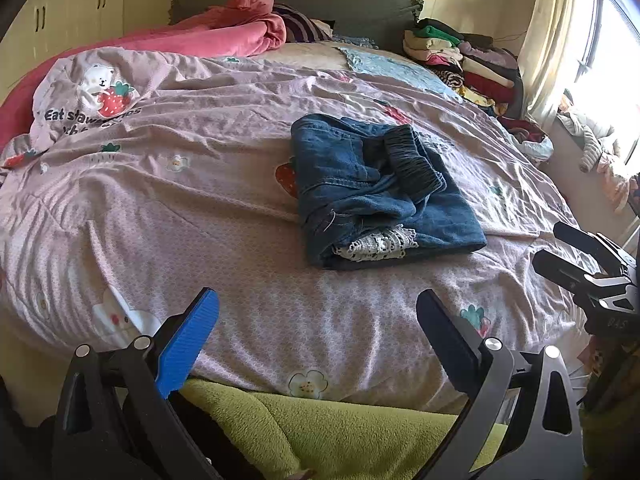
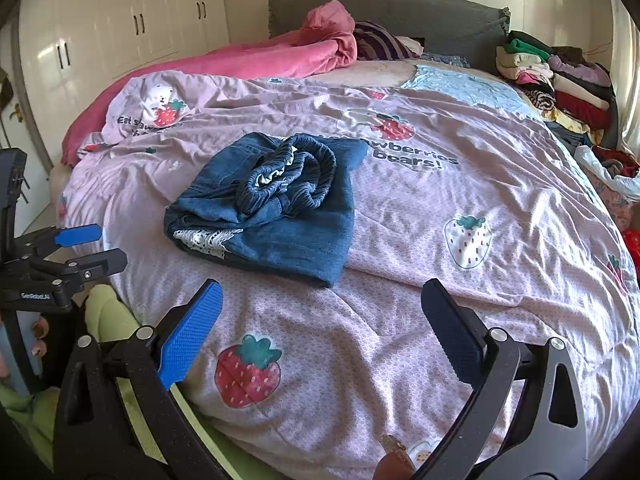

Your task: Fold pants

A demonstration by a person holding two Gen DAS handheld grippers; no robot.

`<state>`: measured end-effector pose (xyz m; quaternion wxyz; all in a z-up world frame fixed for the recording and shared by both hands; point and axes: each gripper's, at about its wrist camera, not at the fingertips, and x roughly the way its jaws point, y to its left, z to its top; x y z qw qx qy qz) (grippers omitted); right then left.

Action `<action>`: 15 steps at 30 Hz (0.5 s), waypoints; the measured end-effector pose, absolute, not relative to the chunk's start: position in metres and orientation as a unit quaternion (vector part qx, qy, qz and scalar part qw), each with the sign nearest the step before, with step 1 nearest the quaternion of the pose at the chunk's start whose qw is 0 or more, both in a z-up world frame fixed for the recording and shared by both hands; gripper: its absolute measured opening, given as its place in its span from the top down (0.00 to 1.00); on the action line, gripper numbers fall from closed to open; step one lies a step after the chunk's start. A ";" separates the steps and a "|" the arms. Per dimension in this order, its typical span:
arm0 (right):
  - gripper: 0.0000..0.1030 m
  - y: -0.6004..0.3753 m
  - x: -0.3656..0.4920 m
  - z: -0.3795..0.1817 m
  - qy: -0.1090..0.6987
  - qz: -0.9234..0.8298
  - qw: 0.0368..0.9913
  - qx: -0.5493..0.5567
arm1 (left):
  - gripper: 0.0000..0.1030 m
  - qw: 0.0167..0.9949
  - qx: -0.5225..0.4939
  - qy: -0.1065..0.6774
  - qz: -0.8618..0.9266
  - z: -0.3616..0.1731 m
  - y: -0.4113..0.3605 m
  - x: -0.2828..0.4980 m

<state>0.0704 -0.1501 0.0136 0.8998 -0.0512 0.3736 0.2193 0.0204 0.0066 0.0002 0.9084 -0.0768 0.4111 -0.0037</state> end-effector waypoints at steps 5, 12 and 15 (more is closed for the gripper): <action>0.09 -0.150 0.070 0.014 0.374 0.217 0.900 -0.051 | 0.04 0.908 -0.075 0.413 0.004 0.000 0.007 0.020; 0.09 -0.150 0.070 0.014 0.373 0.217 0.900 -0.051 | 0.04 0.907 -0.074 0.413 0.013 0.000 0.007 0.019; 0.09 -0.150 0.070 0.014 0.374 0.217 0.900 -0.051 | 0.04 0.907 -0.074 0.413 0.015 0.000 0.006 0.019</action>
